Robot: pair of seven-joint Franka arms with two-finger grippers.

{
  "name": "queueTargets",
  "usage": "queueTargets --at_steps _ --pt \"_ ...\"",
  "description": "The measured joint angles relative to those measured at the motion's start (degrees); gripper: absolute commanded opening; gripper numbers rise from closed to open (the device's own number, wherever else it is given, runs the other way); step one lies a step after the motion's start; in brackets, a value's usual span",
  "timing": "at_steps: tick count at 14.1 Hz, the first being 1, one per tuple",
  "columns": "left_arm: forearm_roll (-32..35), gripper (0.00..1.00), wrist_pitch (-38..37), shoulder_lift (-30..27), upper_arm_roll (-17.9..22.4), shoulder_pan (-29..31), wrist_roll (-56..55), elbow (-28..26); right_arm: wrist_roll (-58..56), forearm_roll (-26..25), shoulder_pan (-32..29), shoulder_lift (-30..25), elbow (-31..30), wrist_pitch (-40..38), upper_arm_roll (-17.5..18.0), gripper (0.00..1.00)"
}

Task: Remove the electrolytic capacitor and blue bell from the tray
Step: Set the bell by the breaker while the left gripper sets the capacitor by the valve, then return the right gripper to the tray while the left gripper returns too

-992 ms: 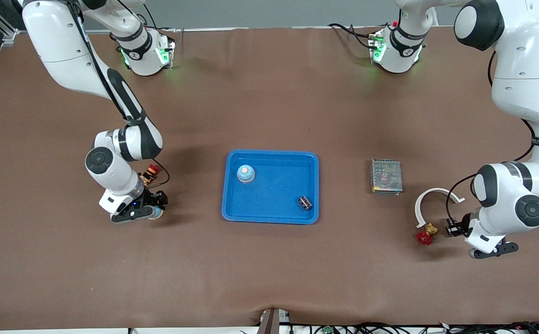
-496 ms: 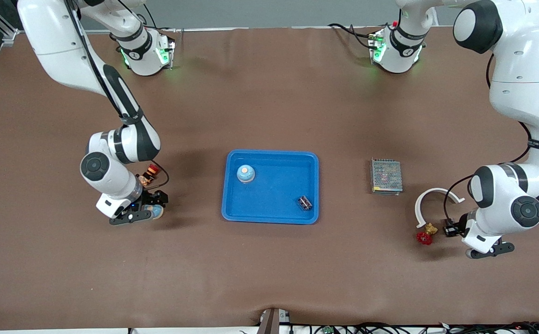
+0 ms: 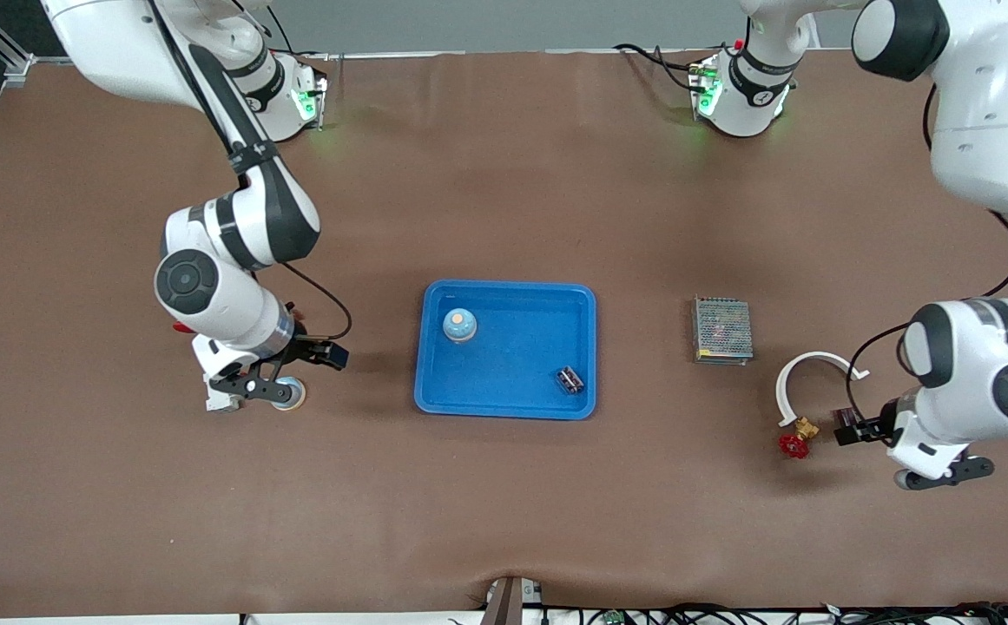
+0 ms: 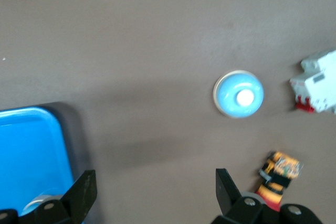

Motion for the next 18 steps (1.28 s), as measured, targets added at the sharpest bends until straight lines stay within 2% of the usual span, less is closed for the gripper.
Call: queueTargets --at_steps 3,5,11,18 --pt "-0.14 1.0 -8.55 -7.08 -2.13 -0.94 -4.18 0.2 0.26 -0.05 0.65 -0.1 -0.13 -2.02 0.0 1.0" --pt "-0.21 1.0 -12.0 -9.66 -5.2 -1.44 -9.65 0.08 2.15 -0.04 1.77 -0.09 -0.27 -2.26 0.03 1.0" --pt "-0.23 1.0 -12.66 -10.29 -17.36 -3.39 -35.1 -0.16 10.16 -0.04 8.97 -0.07 -0.83 -0.48 0.19 1.0" --pt "-0.23 1.0 -10.93 -8.08 -18.38 -15.48 -57.41 -0.41 14.36 0.0 14.71 3.36 -1.63 6.98 0.25 1.0"
